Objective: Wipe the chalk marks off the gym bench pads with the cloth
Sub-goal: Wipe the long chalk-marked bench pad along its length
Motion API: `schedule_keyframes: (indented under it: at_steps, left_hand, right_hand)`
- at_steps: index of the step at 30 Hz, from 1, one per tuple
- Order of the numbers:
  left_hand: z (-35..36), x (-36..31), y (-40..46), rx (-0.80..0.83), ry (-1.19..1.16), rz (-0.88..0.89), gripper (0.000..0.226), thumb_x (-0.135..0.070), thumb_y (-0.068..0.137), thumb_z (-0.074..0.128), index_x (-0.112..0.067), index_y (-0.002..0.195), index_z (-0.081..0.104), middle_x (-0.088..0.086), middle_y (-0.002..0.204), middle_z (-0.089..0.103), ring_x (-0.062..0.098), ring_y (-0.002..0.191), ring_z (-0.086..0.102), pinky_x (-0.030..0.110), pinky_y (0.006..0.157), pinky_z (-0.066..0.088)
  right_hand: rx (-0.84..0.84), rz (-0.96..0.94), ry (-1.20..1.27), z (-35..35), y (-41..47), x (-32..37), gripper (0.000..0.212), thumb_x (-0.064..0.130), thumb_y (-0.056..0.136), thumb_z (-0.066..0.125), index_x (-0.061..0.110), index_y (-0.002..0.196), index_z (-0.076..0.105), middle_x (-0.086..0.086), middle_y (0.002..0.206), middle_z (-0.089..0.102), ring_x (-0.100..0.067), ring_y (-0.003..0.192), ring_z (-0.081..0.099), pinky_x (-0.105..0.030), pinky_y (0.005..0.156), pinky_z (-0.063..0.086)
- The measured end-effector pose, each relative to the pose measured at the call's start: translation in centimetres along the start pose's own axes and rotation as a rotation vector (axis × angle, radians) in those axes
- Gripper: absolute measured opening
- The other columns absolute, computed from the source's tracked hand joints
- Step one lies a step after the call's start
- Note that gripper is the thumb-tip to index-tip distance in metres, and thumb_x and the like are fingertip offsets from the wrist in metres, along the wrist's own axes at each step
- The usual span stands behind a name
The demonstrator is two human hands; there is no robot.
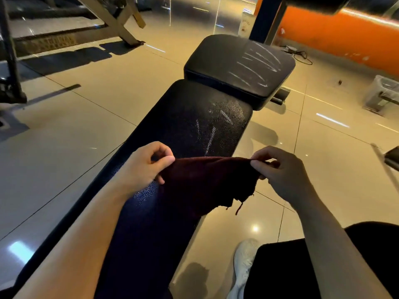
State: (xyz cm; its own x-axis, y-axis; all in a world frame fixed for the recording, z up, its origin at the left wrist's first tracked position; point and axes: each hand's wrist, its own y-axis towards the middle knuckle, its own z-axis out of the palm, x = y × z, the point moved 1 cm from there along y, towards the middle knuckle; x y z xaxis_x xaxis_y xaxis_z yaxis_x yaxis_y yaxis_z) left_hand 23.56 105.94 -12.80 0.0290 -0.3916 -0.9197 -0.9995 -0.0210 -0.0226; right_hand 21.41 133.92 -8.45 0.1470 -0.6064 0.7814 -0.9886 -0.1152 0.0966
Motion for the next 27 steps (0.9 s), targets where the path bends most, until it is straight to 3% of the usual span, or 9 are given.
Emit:
schedule_keyframes:
  at_steps: [3, 5, 8, 9, 11, 13, 15, 18, 27]
  left_hand:
    - [-1.0, -2.0, -0.5, 0.005, -0.024, 0.046, 0.011, -0.009, 0.091, 0.062, -0.016, 0.082, 0.061, 0.000, 0.076, 0.060, 0.009, 0.053, 0.053, 0.018, 0.042, 0.044]
    - [-0.7, -2.7, 0.3, -0.119, 0.072, 0.077, 0.009, -0.012, 0.090, 0.065, -0.017, 0.082, 0.062, -0.002, 0.074, 0.060, 0.006, 0.049, 0.051, 0.019, 0.043, 0.044]
    - [0.7, -0.9, 1.8, -0.311, 0.309, 0.044, 0.010, -0.019, 0.090, 0.066, -0.019, 0.099, 0.062, -0.004, 0.087, 0.060, 0.014, 0.076, 0.060, 0.033, 0.070, 0.051]
    - [1.3, 0.5, 1.9, -0.328, 0.378, 0.011, 0.020, -0.022, 0.091, 0.064, -0.020, 0.110, 0.060, -0.001, 0.100, 0.058, 0.019, 0.089, 0.060, 0.036, 0.078, 0.050]
    - [1.9, 3.9, 1.1, -0.386, 0.454, -0.056, 0.035, -0.027, 0.095, 0.057, -0.019, 0.128, 0.053, 0.006, 0.125, 0.050, 0.026, 0.111, 0.053, 0.040, 0.087, 0.044]
    - [2.4, 6.5, -0.9, -0.445, 0.556, -0.045, 0.040, -0.029, 0.096, 0.051, -0.015, 0.134, 0.049, 0.009, 0.135, 0.046, 0.029, 0.123, 0.047, 0.046, 0.094, 0.042]
    - [3.4, 9.3, -2.0, -0.420, 0.681, -0.046, 0.043, -0.034, 0.099, 0.042, -0.018, 0.139, 0.044, 0.009, 0.144, 0.042, 0.029, 0.134, 0.038, 0.051, 0.108, 0.030]
    - [4.3, 11.5, -2.1, -0.361, 0.769, -0.067, 0.053, -0.044, 0.098, 0.024, -0.025, 0.147, 0.032, 0.005, 0.156, 0.029, 0.022, 0.145, 0.019, 0.044, 0.117, 0.007]
    - [4.6, 11.9, -1.8, -0.348, 0.837, -0.059, 0.055, -0.045, 0.099, 0.019, -0.026, 0.151, 0.024, 0.003, 0.159, 0.021, 0.020, 0.147, 0.015, 0.039, 0.117, 0.001]
  right_hand:
    - [-0.069, 0.021, 0.025, -1.5, 0.2, 0.4, 0.019, 0.008, 0.086, 0.067, 0.024, 0.077, 0.067, 0.006, 0.078, 0.064, -0.009, 0.060, 0.057, -0.026, 0.061, 0.043]
    - [-0.185, 0.019, -0.037, -0.8, 1.7, 0.4, 0.018, 0.009, 0.088, 0.066, 0.025, 0.080, 0.066, 0.004, 0.086, 0.063, -0.017, 0.075, 0.062, -0.029, 0.070, 0.048]
    - [-0.294, -0.029, -0.258, 3.7, 2.9, 0.7, 0.018, 0.013, 0.092, 0.061, 0.018, 0.109, 0.064, -0.003, 0.117, 0.053, -0.023, 0.107, 0.056, -0.018, 0.086, 0.037]
    - [-0.249, -0.069, -0.310, 6.2, 2.5, 0.5, 0.025, 0.020, 0.093, 0.059, 0.019, 0.119, 0.061, -0.003, 0.127, 0.049, -0.023, 0.117, 0.051, -0.022, 0.094, 0.036]
    - [-0.017, -0.170, -0.493, 12.0, 1.0, -0.1, 0.043, 0.042, 0.095, 0.048, 0.027, 0.135, 0.053, -0.002, 0.144, 0.043, -0.026, 0.137, 0.036, -0.049, 0.112, 0.027]
    - [0.113, -0.248, -0.729, 15.7, -0.9, -1.3, 0.057, 0.059, 0.093, 0.035, 0.034, 0.143, 0.043, -0.003, 0.154, 0.035, -0.031, 0.146, 0.022, -0.065, 0.112, 0.008]
    - [0.130, -0.244, -0.811, 17.1, -1.2, -2.6, 0.066, 0.069, 0.090, 0.030, 0.036, 0.146, 0.038, -0.005, 0.158, 0.029, -0.033, 0.148, 0.016, -0.068, 0.111, 0.002]
    - [0.120, -0.318, -0.885, 16.8, -0.4, -3.6, 0.083, 0.083, 0.083, 0.023, 0.035, 0.150, 0.031, -0.006, 0.161, 0.022, -0.031, 0.150, 0.010, -0.068, 0.113, 0.001]
    - [0.040, -0.330, -0.882, 15.6, 3.3, -3.6, 0.057, 0.047, 0.093, 0.031, 0.028, 0.146, 0.041, -0.005, 0.155, 0.037, -0.028, 0.144, 0.030, -0.056, 0.116, 0.010]
